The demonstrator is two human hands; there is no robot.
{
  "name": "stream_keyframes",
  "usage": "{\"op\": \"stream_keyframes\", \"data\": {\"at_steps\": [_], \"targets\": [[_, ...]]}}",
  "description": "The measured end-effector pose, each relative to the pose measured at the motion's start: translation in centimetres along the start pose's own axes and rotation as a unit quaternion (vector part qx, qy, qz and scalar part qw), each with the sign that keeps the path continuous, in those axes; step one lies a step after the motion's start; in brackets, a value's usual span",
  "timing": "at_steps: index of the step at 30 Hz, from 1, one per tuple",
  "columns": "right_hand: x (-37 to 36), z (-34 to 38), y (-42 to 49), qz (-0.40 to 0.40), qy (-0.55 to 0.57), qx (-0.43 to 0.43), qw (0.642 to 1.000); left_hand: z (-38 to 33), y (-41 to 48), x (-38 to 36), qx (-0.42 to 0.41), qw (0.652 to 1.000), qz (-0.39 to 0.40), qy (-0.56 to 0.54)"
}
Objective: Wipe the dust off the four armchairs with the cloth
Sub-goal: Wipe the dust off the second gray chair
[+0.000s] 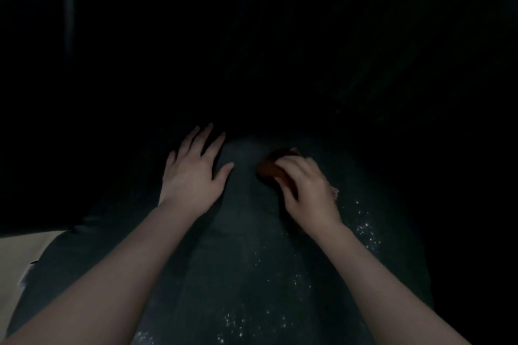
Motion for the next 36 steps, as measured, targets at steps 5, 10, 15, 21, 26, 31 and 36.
{"op": "stream_keyframes", "data": {"at_steps": [5,10,15,21,26,31,36], "targets": [[2.6,-5.8,3.2,-0.114,-0.005,-0.215,0.970,0.0,-0.1,-0.3,-0.005,1.000,-0.006,0.003],[-0.3,-0.6,4.3,-0.048,-0.003,-0.042,0.998,0.1,-0.2,-0.6,-0.008,1.000,-0.024,0.007],[1.4,-2.3,1.0,-0.040,-0.009,-0.036,0.999,0.2,-0.1,-0.8,-0.011,1.000,-0.029,0.005],[6.5,-12.2,2.3,-0.168,-0.001,-0.325,0.931,0.3,0.0,-0.9,-0.012,1.000,-0.028,-0.003],[6.1,-15.4,6.0,-0.131,-0.016,-0.439,0.889,0.5,0.0,-1.2,-0.019,0.999,-0.035,-0.013],[4.0,-13.4,9.7,-0.083,-0.007,-0.446,0.891,0.7,0.1,-1.7,-0.025,0.999,-0.042,-0.016],[-0.4,-6.1,13.5,0.024,0.029,-0.263,0.964,0.8,0.2,-1.7,-0.025,0.999,-0.038,-0.027]]}}
Point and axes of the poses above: each hand's wrist, its own y-axis towards the middle knuckle, its own x-axis out of the back of the hand, z = x × y, the point moved 9 cm from there along y, towards the middle knuckle
